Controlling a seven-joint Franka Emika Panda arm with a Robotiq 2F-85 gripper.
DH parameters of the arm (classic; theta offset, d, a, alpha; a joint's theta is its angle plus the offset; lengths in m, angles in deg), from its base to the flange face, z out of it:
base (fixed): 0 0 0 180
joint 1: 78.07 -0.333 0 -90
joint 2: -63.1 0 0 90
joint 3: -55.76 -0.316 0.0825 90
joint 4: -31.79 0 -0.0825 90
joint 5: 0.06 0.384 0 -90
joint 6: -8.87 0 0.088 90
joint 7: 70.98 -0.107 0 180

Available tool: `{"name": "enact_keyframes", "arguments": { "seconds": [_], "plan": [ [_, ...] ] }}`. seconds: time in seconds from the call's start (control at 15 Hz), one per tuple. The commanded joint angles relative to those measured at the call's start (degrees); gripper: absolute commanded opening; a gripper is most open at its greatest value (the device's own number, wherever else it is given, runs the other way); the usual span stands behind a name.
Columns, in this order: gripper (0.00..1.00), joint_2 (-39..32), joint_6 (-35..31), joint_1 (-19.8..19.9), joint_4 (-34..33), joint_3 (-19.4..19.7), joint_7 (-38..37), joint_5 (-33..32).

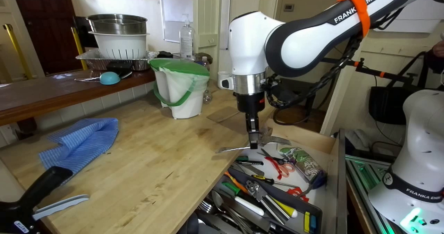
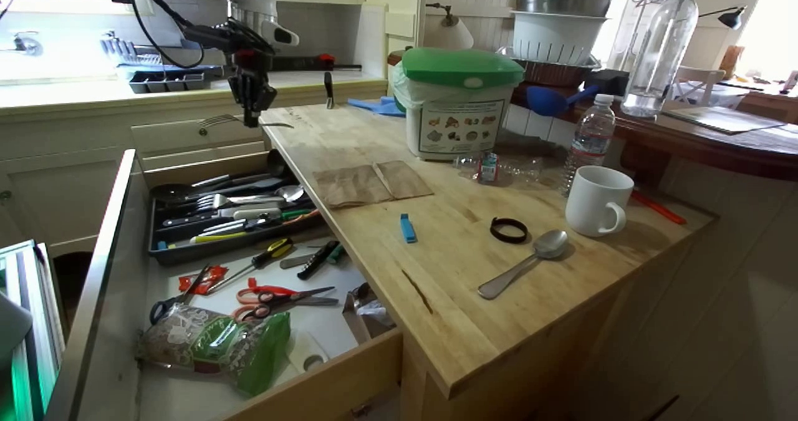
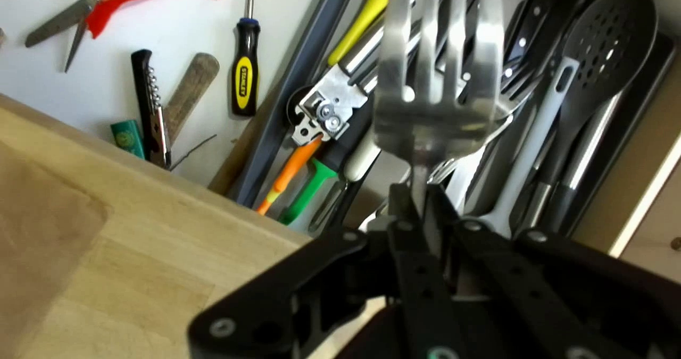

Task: Pick up the folk from the counter and put it in the drawer

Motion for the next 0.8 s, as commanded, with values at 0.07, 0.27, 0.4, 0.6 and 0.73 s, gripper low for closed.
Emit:
{"name": "enact_keyframes", "arguments": {
  "seconds": [0.07, 0.27, 0.4, 0.6, 0.73],
  "plan": [
    [0.02, 4.45, 4.02, 0.15, 4.55, -0.42, 2.63, -2.18],
    [0.02, 4.28, 5.26, 0.00, 5.15, -0.58, 8.36, -3.55],
    [0.02, 3.47, 6.33, -0.19, 4.83, -0.73, 14.43, -3.57],
    [0.02, 1.00, 11.96, -0.41, 2.29, -1.07, 19.21, 0.36],
    [0.02, -1.21, 16.62, -0.46, 0.20, -1.33, 18.57, 2.72]
  ]
}}
